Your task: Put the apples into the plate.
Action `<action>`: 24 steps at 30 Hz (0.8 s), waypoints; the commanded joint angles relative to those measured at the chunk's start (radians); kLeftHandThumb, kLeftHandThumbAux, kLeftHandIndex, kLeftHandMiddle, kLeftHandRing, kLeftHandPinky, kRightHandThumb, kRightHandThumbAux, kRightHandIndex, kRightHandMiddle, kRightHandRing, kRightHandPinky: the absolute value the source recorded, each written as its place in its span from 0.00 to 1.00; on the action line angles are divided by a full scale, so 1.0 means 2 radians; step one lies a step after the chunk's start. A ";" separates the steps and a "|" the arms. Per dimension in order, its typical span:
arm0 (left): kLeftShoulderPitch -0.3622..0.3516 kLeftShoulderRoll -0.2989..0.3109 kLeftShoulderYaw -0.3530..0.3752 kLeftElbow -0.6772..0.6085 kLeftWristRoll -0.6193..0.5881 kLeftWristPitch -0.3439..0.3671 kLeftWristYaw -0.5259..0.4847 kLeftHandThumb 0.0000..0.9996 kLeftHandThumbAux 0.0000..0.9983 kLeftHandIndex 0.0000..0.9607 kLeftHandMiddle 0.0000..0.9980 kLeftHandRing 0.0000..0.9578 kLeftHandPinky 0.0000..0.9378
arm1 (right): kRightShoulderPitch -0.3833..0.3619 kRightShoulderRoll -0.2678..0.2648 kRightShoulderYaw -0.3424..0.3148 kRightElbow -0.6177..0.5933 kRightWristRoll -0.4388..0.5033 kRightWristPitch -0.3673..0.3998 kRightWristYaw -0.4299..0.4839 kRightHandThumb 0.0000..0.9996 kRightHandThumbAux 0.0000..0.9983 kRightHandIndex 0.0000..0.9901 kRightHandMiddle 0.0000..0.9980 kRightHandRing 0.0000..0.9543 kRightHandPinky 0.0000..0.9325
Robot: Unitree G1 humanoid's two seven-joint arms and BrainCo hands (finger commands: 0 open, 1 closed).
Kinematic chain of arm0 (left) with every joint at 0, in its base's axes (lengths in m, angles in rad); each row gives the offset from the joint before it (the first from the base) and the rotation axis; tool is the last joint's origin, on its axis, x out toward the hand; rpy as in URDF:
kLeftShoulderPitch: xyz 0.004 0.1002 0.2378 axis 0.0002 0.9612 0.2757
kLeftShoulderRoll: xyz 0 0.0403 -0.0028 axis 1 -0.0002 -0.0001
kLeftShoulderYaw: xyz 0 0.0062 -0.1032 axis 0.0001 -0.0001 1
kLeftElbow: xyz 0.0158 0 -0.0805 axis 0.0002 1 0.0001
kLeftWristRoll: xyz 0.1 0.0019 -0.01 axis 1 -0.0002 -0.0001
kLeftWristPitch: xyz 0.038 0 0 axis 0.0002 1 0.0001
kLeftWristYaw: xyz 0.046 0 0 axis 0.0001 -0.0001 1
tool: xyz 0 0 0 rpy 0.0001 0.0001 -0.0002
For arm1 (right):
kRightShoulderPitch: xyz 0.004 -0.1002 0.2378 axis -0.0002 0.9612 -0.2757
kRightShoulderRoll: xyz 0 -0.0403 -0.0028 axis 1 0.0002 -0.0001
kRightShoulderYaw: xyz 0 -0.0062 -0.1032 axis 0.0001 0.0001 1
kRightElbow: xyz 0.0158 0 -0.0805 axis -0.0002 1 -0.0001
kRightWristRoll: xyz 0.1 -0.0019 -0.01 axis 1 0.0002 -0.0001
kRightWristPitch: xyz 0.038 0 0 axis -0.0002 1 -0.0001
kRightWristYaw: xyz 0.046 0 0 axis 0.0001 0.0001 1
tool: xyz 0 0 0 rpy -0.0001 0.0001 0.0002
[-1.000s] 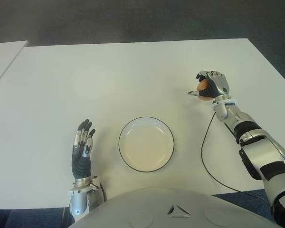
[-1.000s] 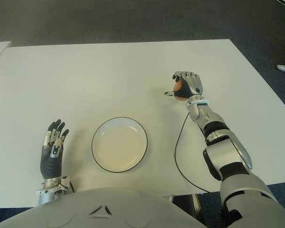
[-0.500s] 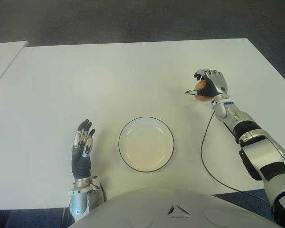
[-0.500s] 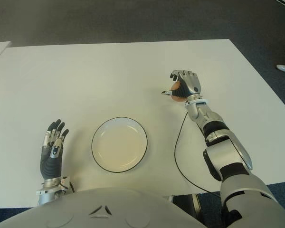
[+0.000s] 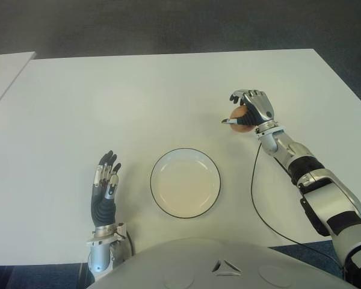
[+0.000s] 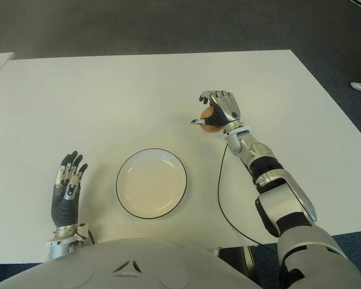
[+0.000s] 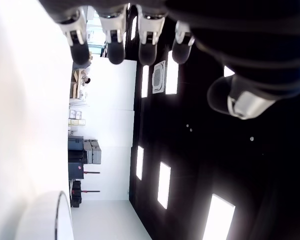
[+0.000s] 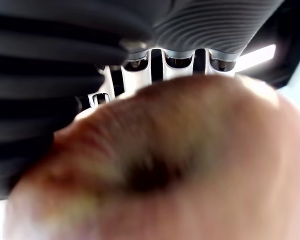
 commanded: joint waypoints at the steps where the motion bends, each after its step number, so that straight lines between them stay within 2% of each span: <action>1: 0.000 -0.004 -0.006 0.011 -0.001 0.018 -0.006 0.06 0.41 0.00 0.00 0.00 0.00 | 0.044 0.008 0.003 -0.099 -0.013 0.019 0.025 0.86 0.68 0.41 0.54 0.91 0.90; 3: 0.001 -0.005 -0.006 0.011 0.001 0.021 -0.004 0.06 0.40 0.00 0.00 0.00 0.00 | 0.053 0.009 0.005 -0.128 -0.020 0.024 0.033 0.86 0.68 0.41 0.54 0.91 0.90; 8: 0.001 -0.007 -0.004 0.010 0.007 0.025 0.001 0.06 0.38 0.00 0.00 0.00 0.00 | 0.063 0.010 0.005 -0.154 -0.035 0.026 0.038 0.86 0.68 0.41 0.54 0.90 0.89; 24: -0.006 -0.016 0.001 0.017 0.018 0.019 0.005 0.06 0.41 0.00 0.00 0.00 0.01 | 0.050 0.006 0.007 -0.126 -0.053 0.013 0.043 0.86 0.68 0.40 0.54 0.88 0.88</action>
